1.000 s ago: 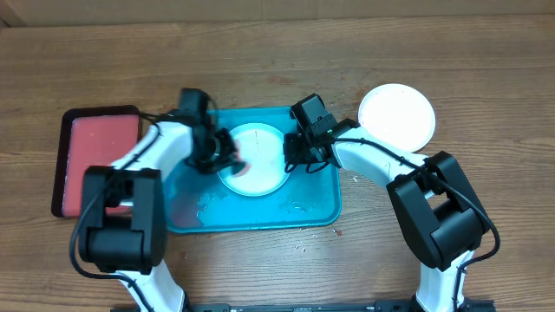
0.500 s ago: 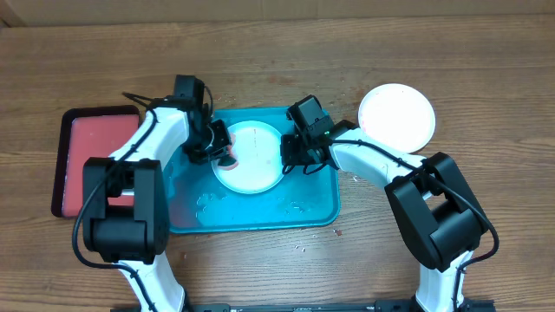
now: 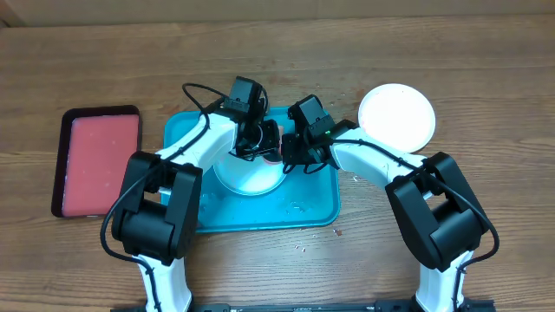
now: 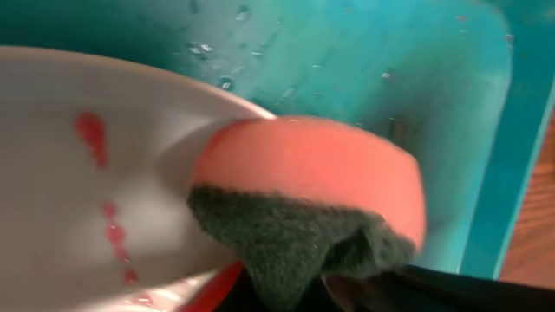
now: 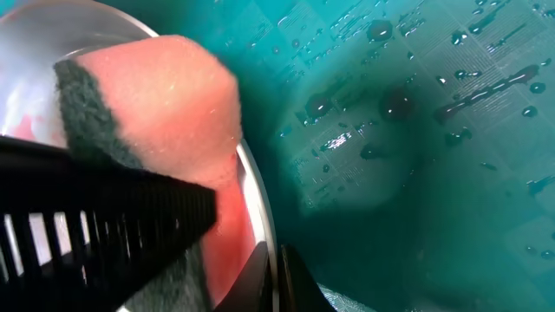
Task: Clean dirty plates on tray and stack at the side
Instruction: 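Scrub the second white plate with the sponge, right gripper holding it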
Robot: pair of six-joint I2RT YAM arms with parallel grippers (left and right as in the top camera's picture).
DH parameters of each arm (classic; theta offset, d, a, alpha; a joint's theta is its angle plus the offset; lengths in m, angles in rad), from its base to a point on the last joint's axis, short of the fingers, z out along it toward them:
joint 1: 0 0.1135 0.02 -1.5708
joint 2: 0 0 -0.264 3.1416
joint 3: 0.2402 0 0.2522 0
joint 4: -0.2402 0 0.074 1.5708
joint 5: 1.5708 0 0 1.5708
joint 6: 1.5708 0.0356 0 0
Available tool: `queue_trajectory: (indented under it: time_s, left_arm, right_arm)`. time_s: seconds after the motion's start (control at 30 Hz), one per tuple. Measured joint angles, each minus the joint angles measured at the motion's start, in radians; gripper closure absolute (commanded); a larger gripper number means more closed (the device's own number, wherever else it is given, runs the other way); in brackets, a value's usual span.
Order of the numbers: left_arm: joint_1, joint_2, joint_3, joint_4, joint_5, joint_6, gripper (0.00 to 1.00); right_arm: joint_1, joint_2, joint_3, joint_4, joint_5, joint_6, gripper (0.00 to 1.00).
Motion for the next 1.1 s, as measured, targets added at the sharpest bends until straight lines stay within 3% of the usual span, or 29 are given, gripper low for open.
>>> queue_trajectory:
  time_s: [0.5, 0.63, 0.8, 1.1]
  left_arm:
    - [0.077, 0.003, 0.056, -0.123, -0.342, -0.018, 0.96]
    - [0.094, 0.011, 0.103, -0.218, -0.407, -0.018, 0.96]
    - [0.099, 0.031, 0.185, -0.269, -0.419, -0.018, 0.96]
    - [0.084, 0.039, 0.204, -0.125, -0.264, -0.055, 0.96]
  right_arm:
    - [0.000, 0.000, 0.000, 0.000, 0.003, 0.000, 0.96]
    - [0.001, 0.000, 0.000, 0.000, 0.003, 0.000, 0.96]
    - [0.001, 0.000, 0.000, 0.002, 0.003, 0.001, 0.96]
    - [0.001, 0.000, 0.000, 0.006, 0.002, 0.000, 0.96]
